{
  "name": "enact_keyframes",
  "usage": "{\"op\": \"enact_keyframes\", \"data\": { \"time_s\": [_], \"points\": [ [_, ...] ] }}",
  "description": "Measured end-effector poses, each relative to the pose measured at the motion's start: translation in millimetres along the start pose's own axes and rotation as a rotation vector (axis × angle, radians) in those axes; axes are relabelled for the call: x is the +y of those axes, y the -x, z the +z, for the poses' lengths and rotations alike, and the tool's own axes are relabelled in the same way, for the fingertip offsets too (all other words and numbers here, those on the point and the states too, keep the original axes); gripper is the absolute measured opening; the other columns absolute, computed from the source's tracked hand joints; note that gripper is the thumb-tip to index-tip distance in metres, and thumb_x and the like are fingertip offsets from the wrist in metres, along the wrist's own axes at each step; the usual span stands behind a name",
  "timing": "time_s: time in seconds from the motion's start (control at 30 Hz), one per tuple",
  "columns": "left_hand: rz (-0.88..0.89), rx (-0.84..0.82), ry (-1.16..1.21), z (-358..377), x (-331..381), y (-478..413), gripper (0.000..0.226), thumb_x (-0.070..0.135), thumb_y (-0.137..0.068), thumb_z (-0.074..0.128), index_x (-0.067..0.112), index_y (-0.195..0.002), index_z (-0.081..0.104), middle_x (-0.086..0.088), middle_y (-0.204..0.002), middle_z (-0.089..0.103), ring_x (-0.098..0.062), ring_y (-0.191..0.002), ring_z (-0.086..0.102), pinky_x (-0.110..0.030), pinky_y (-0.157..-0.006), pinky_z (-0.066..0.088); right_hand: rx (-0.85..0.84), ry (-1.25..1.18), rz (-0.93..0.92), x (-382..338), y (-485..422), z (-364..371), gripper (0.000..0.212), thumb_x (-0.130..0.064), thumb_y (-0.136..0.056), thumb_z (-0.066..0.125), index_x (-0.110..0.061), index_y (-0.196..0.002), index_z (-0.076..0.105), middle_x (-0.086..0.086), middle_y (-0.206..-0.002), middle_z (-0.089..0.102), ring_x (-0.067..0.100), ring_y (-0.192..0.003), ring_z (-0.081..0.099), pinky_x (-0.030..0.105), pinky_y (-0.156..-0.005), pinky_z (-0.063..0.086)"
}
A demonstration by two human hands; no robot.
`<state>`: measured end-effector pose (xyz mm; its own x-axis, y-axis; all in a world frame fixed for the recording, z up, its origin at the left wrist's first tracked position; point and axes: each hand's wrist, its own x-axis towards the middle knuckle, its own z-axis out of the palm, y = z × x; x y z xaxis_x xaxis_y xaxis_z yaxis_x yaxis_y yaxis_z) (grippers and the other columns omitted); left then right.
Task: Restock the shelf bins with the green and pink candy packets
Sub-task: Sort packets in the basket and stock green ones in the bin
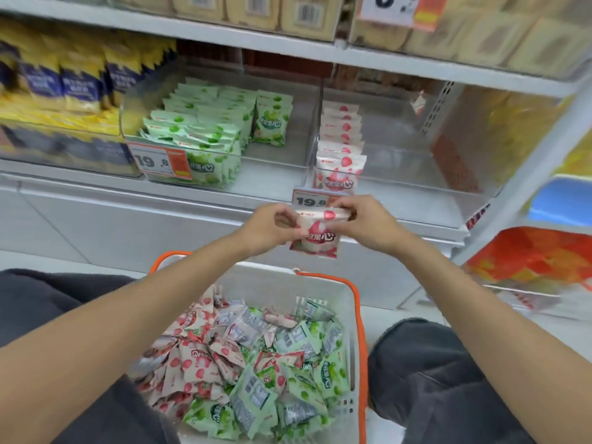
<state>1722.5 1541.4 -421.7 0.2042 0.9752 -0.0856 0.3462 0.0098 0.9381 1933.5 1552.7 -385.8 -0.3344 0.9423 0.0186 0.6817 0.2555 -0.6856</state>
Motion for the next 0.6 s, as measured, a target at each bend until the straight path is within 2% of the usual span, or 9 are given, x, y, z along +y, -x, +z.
{"op": "enact_keyframes", "data": {
  "time_s": [0.13,0.23,0.3,0.4,0.5,0.6],
  "points": [
    [0.178,0.281,-0.006,-13,51,-31,0.018,0.017,-0.081,0.078,0.019,-0.088,0.062,0.005,-0.083,0.066,0.006,-0.065,0.058,-0.014,-0.066,0.049,0.335,-0.07,-0.127,-28,-17,-83,0.014,-0.012,-0.08,0.076,-0.017,-0.089,0.067,0.0,-0.08,0.064,0.008,-0.071,0.054,0.028,-0.067,0.045],
    [0.223,0.395,-0.055,-19,73,-48,0.013,0.017,-0.087,0.072,0.017,-0.096,0.063,0.004,-0.086,0.063,-0.005,-0.076,0.058,-0.021,-0.074,0.048,0.454,-0.112,-0.185,-28,-35,-119,0.017,-0.008,-0.08,0.073,-0.017,-0.094,0.068,-0.002,-0.088,0.067,0.009,-0.082,0.06,0.029,-0.076,0.05],
    [0.236,0.428,-0.06,-19,80,-55,0.012,0.013,-0.088,0.069,0.018,-0.097,0.062,0.002,-0.086,0.062,-0.007,-0.072,0.055,-0.019,-0.071,0.047,0.423,-0.06,-0.164,-21,-50,-122,0.018,-0.007,-0.079,0.074,-0.011,-0.096,0.069,0.001,-0.087,0.066,0.009,-0.08,0.058,0.028,-0.073,0.048],
    [0.292,0.44,-0.139,-15,84,-62,0.023,0.006,-0.086,0.064,0.023,-0.101,0.059,0.003,-0.094,0.06,-0.01,-0.068,0.05,-0.025,-0.071,0.047,0.237,0.077,-0.109,-7,-67,-102,0.016,-0.01,-0.079,0.077,-0.004,-0.092,0.069,0.008,-0.081,0.063,0.012,-0.074,0.053,0.027,-0.068,0.041],
    [0.384,0.419,-0.417,-13,89,-66,0.044,0.005,-0.079,0.065,0.027,-0.116,0.057,0.01,-0.111,0.052,-0.012,-0.093,0.047,-0.027,-0.085,0.041,0.1,0.169,-0.054,5,-74,-73,0.014,-0.015,-0.081,0.076,-0.005,-0.089,0.069,0.004,-0.077,0.061,0.011,-0.066,0.051,0.025,-0.06,0.037],
    [0.492,0.349,-0.648,-9,97,-77,0.043,0.022,-0.084,0.065,0.029,-0.126,0.057,0.013,-0.121,0.057,-0.013,-0.118,0.041,-0.032,-0.099,0.026,0.065,0.057,-0.02,8,-77,-75,0.014,-0.03,-0.082,0.076,-0.018,-0.089,0.073,-0.005,-0.082,0.069,0.006,-0.072,0.06,0.026,-0.065,0.045]
  ]
}}
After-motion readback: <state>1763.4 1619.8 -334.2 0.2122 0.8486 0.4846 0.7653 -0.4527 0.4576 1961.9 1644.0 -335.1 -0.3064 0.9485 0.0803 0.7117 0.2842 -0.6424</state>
